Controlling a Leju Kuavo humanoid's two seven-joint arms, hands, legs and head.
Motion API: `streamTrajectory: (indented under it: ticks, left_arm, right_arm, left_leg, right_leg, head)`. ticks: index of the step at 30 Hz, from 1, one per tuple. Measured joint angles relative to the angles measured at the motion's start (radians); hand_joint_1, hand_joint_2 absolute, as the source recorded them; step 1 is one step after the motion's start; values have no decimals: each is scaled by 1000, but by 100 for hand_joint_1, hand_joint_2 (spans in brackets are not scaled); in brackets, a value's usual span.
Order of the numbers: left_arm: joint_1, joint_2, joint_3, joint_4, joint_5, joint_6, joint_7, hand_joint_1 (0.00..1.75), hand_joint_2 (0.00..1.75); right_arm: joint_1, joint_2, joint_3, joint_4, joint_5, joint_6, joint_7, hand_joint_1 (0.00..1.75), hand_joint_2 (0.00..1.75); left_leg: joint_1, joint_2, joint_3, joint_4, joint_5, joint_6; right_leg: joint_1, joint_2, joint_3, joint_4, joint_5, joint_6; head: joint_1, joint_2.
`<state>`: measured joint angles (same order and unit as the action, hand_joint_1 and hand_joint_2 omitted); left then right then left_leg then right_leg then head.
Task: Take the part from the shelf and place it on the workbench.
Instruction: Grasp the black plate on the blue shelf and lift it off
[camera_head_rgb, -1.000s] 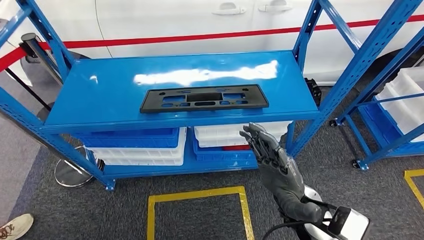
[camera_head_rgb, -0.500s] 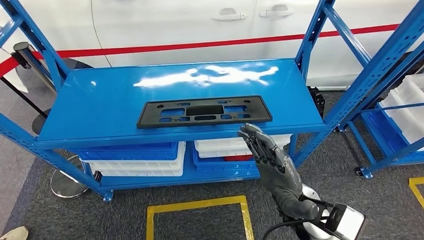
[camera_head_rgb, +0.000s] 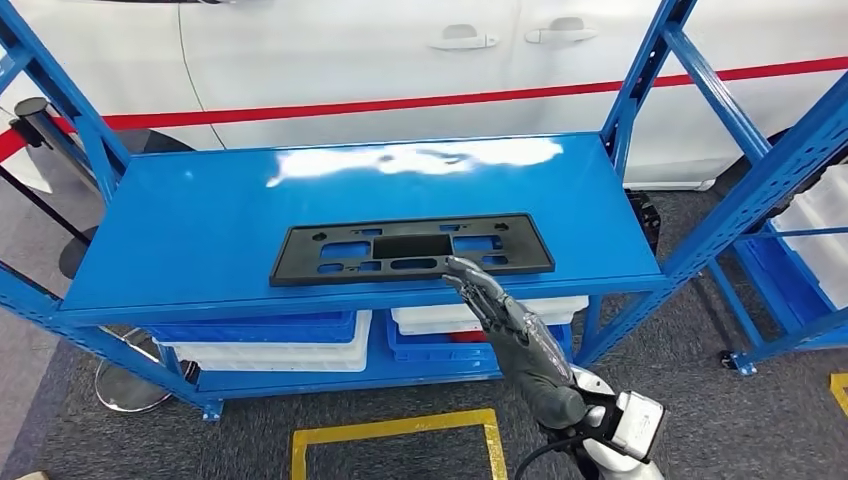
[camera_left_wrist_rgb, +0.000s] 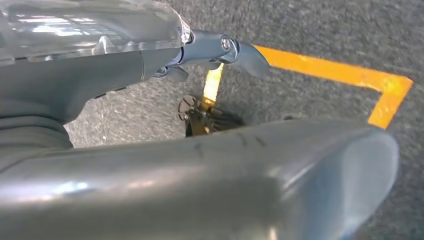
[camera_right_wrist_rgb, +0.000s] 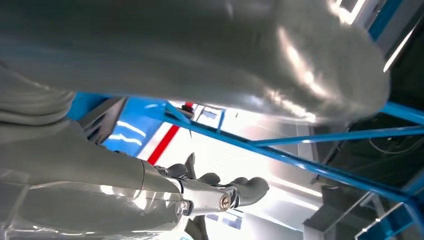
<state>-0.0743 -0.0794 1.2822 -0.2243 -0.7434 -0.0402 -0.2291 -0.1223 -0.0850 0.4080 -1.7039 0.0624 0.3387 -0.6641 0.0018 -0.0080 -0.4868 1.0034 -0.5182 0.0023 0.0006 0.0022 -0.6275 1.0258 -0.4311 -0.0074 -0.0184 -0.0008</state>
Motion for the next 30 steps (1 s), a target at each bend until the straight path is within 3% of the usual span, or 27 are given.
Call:
streamTrajectory:
  ticks: [2, 3, 6, 7, 8, 9, 11, 13, 15, 18, 19, 21, 22, 23, 24, 26, 27, 28, 30]
  left_arm:
    - [-1, 0, 0, 0, -2, -3, -5, 0, 0]
    - [-2, 0, 0, 0, -3, -4, -7, 0, 0]
    - [0, -1, 0, 0, -6, -4, -15, 0, 0]
    - [3, -2, 0, 0, -6, -3, -20, 0, 0]
    - [6, -4, 0, 0, -5, -2, -25, 0, 0]
    - [9, -5, 1, 0, -4, -1, -30, 0, 0]
    - [12, -6, 3, 0, -3, 1, -37, 0, 0]
    - [13, -8, 4, 0, -2, 3, -38, 0, 0]
    - [14, -11, 5, 0, -2, 5, -38, 0, 0]
    - [13, -19, 6, 0, -3, 7, -38, 0, 0]
    - [12, -20, 6, 0, -3, 7, -38, 0, 0]
    - [9, -21, 6, 0, -5, 7, -40, 0, 0]
    - [8, -22, 6, 0, -6, 7, -41, 0, 0]
    - [7, -22, 7, 0, -7, 6, -43, 0, 0]
    - [8, -23, 7, 0, -8, 5, -44, 0, 0]
    - [8, -25, 7, 0, -10, 1, -48, 0, 0]
    - [7, -26, 7, 0, -11, 0, -49, 0, 0]
    - [6, -26, 7, 0, -12, -2, -51, 0, 0]
    - [4, -27, 7, 0, -14, -3, -53, 0, 0]
  right_arm:
    - [-13, 4, 11, 21, 2, -6, 9, 0, 0]
    - [-20, 6, 18, 32, 5, -11, 14, 0, 0]
    - [-26, 10, 41, 69, 19, -30, 17, 0, 0]
    - [-24, 11, 49, 83, 26, -36, 14, 0, 0]
    - [-22, 11, 57, 98, 35, -42, 12, 0, 44]
    - [-21, 11, 66, 113, 45, -48, 9, 0, 87]
    - [-24, 12, 82, 143, 68, -65, 8, 0, 175]
    - [-31, 13, 96, 168, 98, -86, 12, 0, 175]
    - [-42, 14, 110, 189, 141, -121, 21, 0, 175]
    - [-72, 15, 133, 218, 240, -214, 42, 0, 175]
    - [-85, 15, 143, 231, 277, -251, 50, 0, 175]
    - [-106, 15, 163, 263, 351, -324, 68, 0, 175]
    - [-113, 16, 174, 280, 394, -364, 82, 0, 175]
    - [-120, 18, 184, 299, 451, -416, 102, 0, 175]
    - [-129, 22, 194, 318, 515, -475, 126, 0, 175]
    - [-151, 35, 215, 362, 659, -608, 180, 0, 175]
    - [-163, 42, 225, 384, 717, -661, 202, 0, 175]
    - [-174, 50, 235, 408, 768, -706, 224, 0, 175]
    - [-193, 65, 255, 455, 839, -765, 259, 0, 175]
  left_leg:
    - [1, 1, -2, 30, -6, -9]
    - [3, 2, -22, 68, -17, -13]
    - [7, 2, -139, 249, -85, -24]
    - [8, 2, -171, 283, -99, -27]
    - [9, 2, -186, 281, -90, -29]
    - [9, 2, -185, 245, -57, -30]
    - [9, 3, -154, 116, 44, -25]
    - [4, 4, -132, 32, 92, -13]
    - [0, 4, -131, 19, 92, 0]
    - [9, 5, -119, 4, 102, 15]
    - [11, 5, -115, 0, 102, 19]
    - [10, 5, -112, -1, 98, 24]
    - [10, 4, -111, -1, 96, 25]
    - [9, 4, -110, 0, 94, 24]
    - [10, 3, -108, 1, 91, 23]
    - [10, 1, -101, 4, 85, 18]
    - [8, 1, -99, 7, 81, 14]
    - [7, 1, -99, 8, 80, 9]
    - [5, 1, -101, 7, 79, -3]
  right_leg:
    - [-4, 1, 18, -11, -1, -12]
    - [-6, 1, 29, -15, -3, -17]
    - [-6, -1, 50, -18, -19, -25]
    - [-5, -1, 57, -18, -26, -26]
    - [-5, 1, 66, -18, -33, -25]
    - [-5, 2, 77, -18, -41, -24]
    - [-4, 4, 99, -17, -57, -19]
    - [-2, 4, 106, -15, -70, -10]
    - [-1, 4, 105, -15, -76, 1]
    - [-2, 4, 97, 11, -102, 16]
    - [-5, 3, 76, 53, -125, 20]
    - [-10, 2, 3, 182, -177, 27]
    - [-13, 2, -31, 233, -187, 29]
    - [-14, 2, -51, 254, -179, 31]
    - [-15, 1, -51, 235, -150, 30]
    - [-16, 0, -7, 116, -71, 25]
    - [-14, -1, 18, 55, -44, 21]
    - [-11, -1, 34, 16, -31, 17]
    - [-6, 2, 40, -5, -31, 8]
  head:
    - [-1, 0]
    - [-1, 0]
    - [-3, 0]
    - [-3, 0]
    - [-3, 0]
    - [-3, 0]
    - [-3, 0]
    - [-2, 0]
    - [-2, 0]
    - [-1, 0]
    - [0, 0]
    - [2, 0]
    - [2, 0]
    - [2, 0]
    - [2, 0]
    - [2, 0]
    - [2, 0]
    - [2, 0]
    - [1, 0]
